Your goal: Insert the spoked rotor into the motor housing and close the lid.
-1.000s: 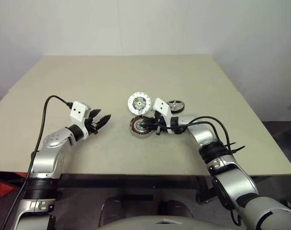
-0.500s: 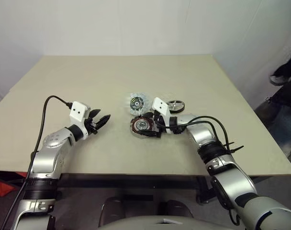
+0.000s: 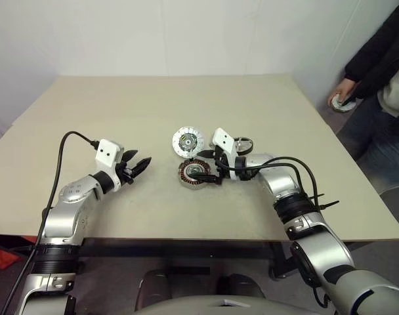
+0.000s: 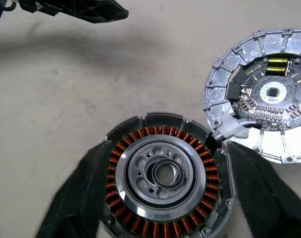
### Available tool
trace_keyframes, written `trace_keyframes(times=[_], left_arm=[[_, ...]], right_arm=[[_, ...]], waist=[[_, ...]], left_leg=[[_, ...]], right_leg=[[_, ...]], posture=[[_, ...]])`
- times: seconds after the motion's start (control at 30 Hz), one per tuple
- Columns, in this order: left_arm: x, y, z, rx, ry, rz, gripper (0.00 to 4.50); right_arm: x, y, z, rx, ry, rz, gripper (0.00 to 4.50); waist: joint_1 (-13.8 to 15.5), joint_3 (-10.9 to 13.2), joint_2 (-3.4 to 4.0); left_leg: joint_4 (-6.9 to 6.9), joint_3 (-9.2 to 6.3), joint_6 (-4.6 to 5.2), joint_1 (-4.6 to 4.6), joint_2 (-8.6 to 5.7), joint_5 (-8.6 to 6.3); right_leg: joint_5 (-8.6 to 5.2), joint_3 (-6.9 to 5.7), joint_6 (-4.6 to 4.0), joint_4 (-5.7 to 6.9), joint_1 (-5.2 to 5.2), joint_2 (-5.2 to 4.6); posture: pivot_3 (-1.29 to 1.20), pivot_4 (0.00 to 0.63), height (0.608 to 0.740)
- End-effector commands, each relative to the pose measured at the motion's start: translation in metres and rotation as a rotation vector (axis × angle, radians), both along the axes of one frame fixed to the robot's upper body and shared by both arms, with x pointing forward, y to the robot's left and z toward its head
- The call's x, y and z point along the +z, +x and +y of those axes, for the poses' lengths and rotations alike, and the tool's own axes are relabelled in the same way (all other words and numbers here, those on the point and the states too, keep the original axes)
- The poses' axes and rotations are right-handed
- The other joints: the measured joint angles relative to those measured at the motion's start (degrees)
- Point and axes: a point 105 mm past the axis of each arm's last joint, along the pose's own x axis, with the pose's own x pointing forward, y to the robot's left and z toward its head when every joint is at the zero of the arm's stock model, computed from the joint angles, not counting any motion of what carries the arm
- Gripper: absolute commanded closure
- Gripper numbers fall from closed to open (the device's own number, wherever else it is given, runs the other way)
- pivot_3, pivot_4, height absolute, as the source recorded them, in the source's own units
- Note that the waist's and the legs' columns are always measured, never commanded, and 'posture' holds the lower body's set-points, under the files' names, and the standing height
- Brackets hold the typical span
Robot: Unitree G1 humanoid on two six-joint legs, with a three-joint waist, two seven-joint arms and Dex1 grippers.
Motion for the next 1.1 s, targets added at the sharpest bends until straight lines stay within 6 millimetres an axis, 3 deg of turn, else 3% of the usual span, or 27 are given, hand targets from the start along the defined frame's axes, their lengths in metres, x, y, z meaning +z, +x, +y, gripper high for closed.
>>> trace_keyframes(times=[0.03,0.13,0.5,0.53,1.1], left_arm=[[0.015,0.002,0.001,-0.001,0.011,-0.061,1.61],[0.015,0.002,0.001,0.001,0.011,-0.061,1.61],[0.015,0.002,0.002,0.006,0.013,-0.062,1.61],[0.015,0.002,0.002,0.006,0.013,-0.062,1.61],[0.015,0.001,0.003,0.007,0.015,-0.06,1.61]], right_arm=[[0.017,0.004,0.003,0.0,0.023,-0.07,0.62],[0.017,0.007,0.002,-0.022,0.03,-0.062,0.62],[0.018,0.013,0.004,-0.05,0.018,-0.073,4.31],[0.018,0.014,0.004,-0.055,0.012,-0.079,4.45],[-0.007,0.011,-0.003,-0.056,-0.056,-0.069,4.45]], waist=[[0.0,0.0,0.0],[0.0,0.0,0.0],[0.0,0.0,0.0],[0.0,0.0,0.0],[0.0,0.0,0.0]], left_leg=[[0.0,0.0,0.0,0.0,0.0,0.0],[0.0,0.0,-0.01,0.0,0.0,0.0],[0.0,0.0,0.0,0.0,0.0,0.0],[0.0,0.0,-0.01,0.01,0.0,0.0],[0.0,0.0,0.0,0.0,0.0,0.0]], right_leg=[[-0.02,0.0,0.03,0.0,0.0,0.0],[0.01,0.0,-0.02,0.01,0.0,0.0],[0.04,0.0,-0.08,0.0,0.0,0.0],[0.04,0.0,-0.08,0.0,0.0,0.0],[0.05,0.0,-0.1,0.01,-0.01,0.0]], posture=[[0.0,0.0,0.74],[0.0,0.0,0.74],[0.0,0.0,0.74],[0.0,0.0,0.74],[0.0,0.0,0.74]])
